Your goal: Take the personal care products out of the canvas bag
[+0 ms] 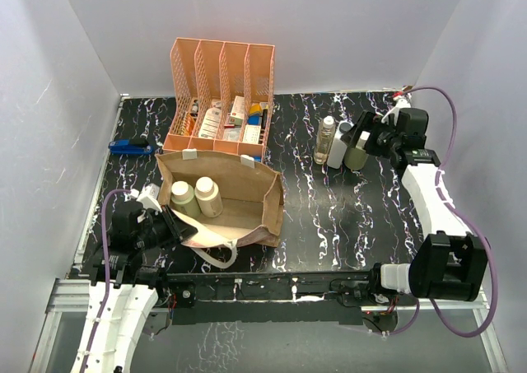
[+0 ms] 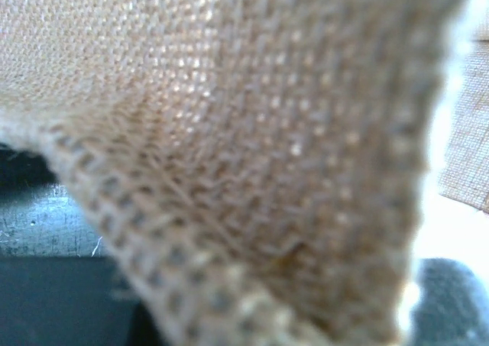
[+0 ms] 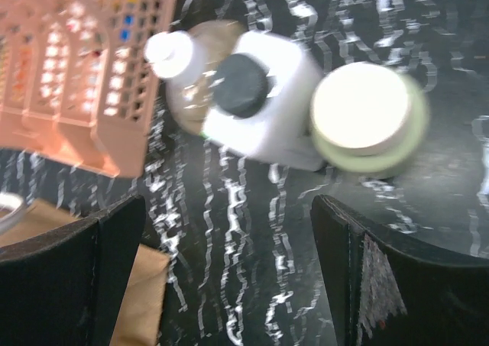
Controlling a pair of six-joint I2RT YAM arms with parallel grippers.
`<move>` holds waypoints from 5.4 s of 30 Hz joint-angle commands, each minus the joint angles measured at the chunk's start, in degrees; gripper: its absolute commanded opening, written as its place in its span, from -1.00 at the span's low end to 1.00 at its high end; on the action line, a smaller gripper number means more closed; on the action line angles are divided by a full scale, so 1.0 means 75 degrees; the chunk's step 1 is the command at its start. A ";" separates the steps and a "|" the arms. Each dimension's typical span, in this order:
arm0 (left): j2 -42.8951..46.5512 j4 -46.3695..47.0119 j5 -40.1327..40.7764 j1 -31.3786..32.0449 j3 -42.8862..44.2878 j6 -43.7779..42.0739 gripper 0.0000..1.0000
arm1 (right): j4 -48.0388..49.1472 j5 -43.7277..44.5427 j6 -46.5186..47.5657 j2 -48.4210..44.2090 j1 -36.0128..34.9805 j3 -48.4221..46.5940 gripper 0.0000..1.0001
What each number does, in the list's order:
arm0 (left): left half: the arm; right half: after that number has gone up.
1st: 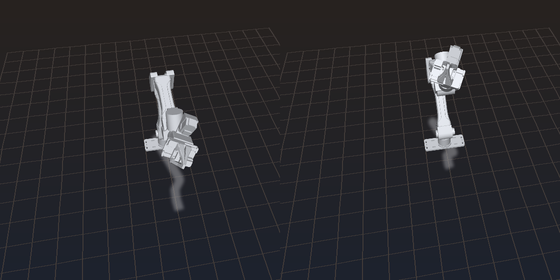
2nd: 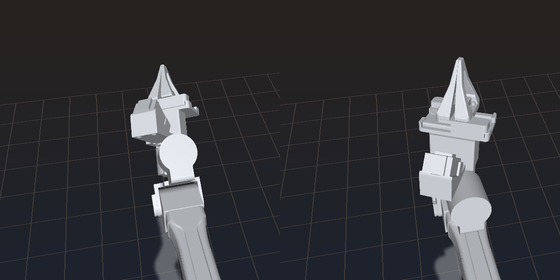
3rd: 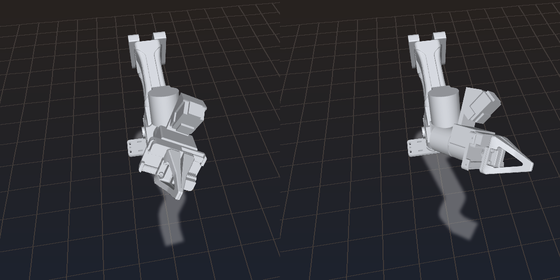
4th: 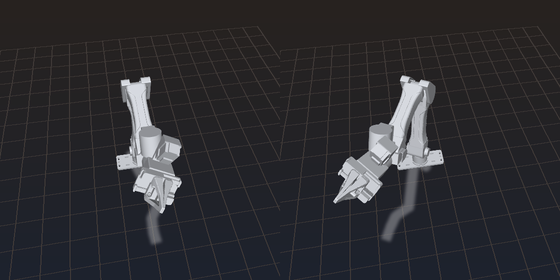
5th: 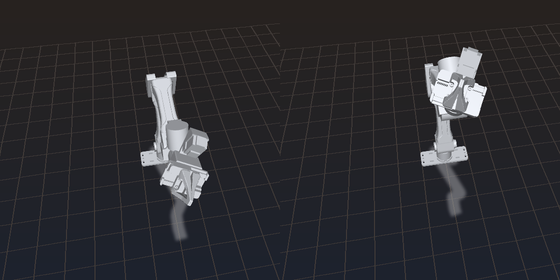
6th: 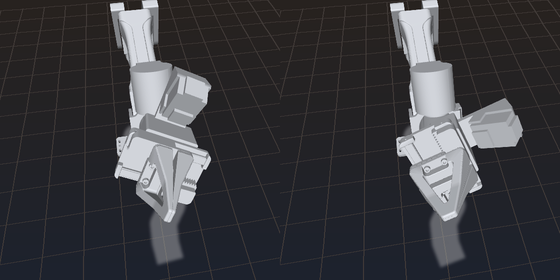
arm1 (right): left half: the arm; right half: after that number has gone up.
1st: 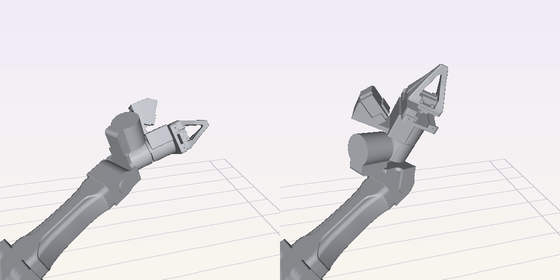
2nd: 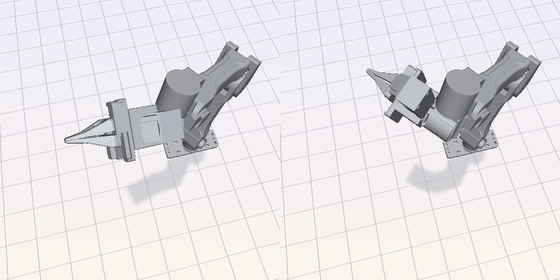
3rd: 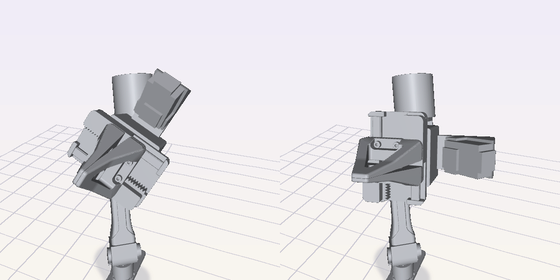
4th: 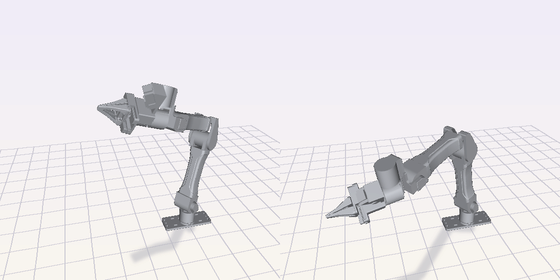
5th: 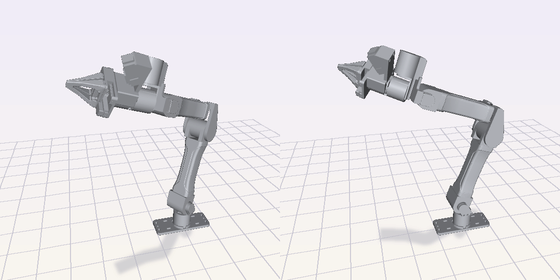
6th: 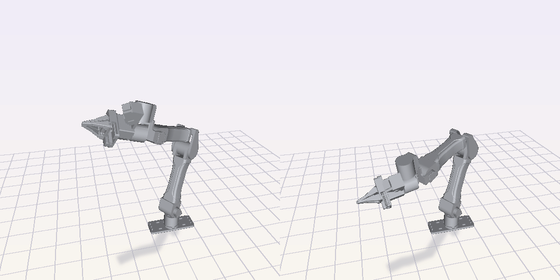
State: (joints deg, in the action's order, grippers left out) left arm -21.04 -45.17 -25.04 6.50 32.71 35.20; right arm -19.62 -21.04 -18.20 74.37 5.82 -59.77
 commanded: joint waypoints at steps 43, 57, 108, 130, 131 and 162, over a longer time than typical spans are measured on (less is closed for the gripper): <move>0.0036 -0.0389 0.0257 -0.0152 0.0145 -0.0129 -0.97 | -0.1621 0.4993 0.1424 0.5757 -0.9378 -0.5862 0.90; 0.0006 -0.0376 0.0233 -0.0164 0.0127 -0.0136 -0.97 | -0.1354 0.5006 0.1510 0.6415 -0.9378 -0.6379 0.91; 0.0083 -0.0341 0.0151 -0.0176 0.0104 -0.0158 -0.97 | 0.2003 0.0462 -0.1359 0.1369 -0.7211 -0.2799 -0.67; 0.0151 -0.0330 0.0152 -0.0187 0.0092 -0.0169 -0.96 | 0.2613 -0.2040 -0.2940 -0.1638 -0.2313 -0.1112 -0.83; 0.0156 -0.0329 0.0152 -0.0187 0.0091 -0.0161 -0.96 | 0.2104 -0.1634 -0.2525 -0.1714 -0.2291 -0.1273 -0.83; 0.0122 -0.0341 0.0139 -0.0187 0.0092 -0.0182 -0.96 | 0.0286 0.7398 -0.1620 -0.1178 -0.1125 0.0744 -0.84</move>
State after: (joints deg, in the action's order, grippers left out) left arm -20.14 -46.76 -23.57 5.45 33.54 34.63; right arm -27.68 27.42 -29.15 65.34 -4.99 -48.97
